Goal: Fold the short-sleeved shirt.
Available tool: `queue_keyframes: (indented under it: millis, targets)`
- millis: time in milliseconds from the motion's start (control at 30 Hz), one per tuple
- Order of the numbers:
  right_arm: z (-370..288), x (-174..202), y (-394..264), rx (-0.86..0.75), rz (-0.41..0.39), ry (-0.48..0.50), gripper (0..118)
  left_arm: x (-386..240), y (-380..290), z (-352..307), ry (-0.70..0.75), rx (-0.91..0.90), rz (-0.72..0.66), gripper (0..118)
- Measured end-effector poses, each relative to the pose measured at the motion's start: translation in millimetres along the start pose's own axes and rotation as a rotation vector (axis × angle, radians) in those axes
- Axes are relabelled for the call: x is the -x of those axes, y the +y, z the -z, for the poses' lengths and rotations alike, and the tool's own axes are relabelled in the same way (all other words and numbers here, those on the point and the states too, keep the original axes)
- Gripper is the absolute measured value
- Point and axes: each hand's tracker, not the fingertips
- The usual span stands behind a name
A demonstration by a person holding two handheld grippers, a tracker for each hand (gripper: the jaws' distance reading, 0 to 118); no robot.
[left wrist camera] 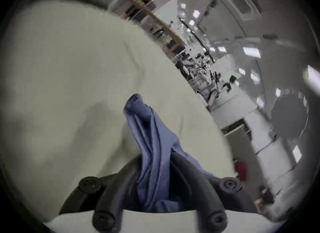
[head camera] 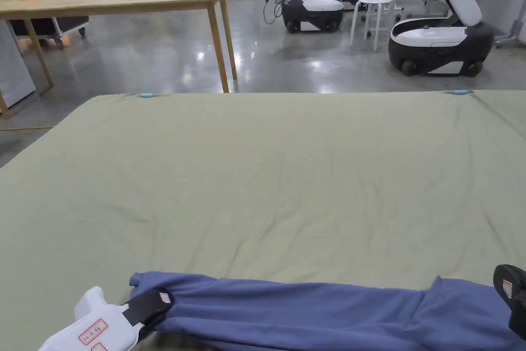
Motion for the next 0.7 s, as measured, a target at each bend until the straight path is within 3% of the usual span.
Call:
queue_keyframes:
  millis: [133, 267, 367, 533, 667, 700]
  targets:
    - [3, 4, -1, 0.009, -0.011, 0.01, 3, -66, -7, -13, 0.061, -0.044, 0.411, 6]
    - [3, 7, -3, 0.01, -0.017, 0.017, 3, -159, -52, -7, 0.029, -0.054, 0.81, 6]
    - [-1, 7, -7, 0.014, -0.018, 0.024, 3, -218, -104, 18, 0.021, 0.037, 1.02, 6]
    - [-7, -2, -18, 0.03, -0.014, 0.018, 3, -250, -187, 81, 0.073, 0.265, 1.224, 8]
    - [-13, -11, -19, 0.035, 0.022, 0.027, 3, -237, -195, 100, 0.073, 0.377, 1.125, 30]
    - [-14, -12, -17, 0.034, 0.027, 0.029, 3, -237, -188, 97, 0.044, 0.401, 1.062, 76]
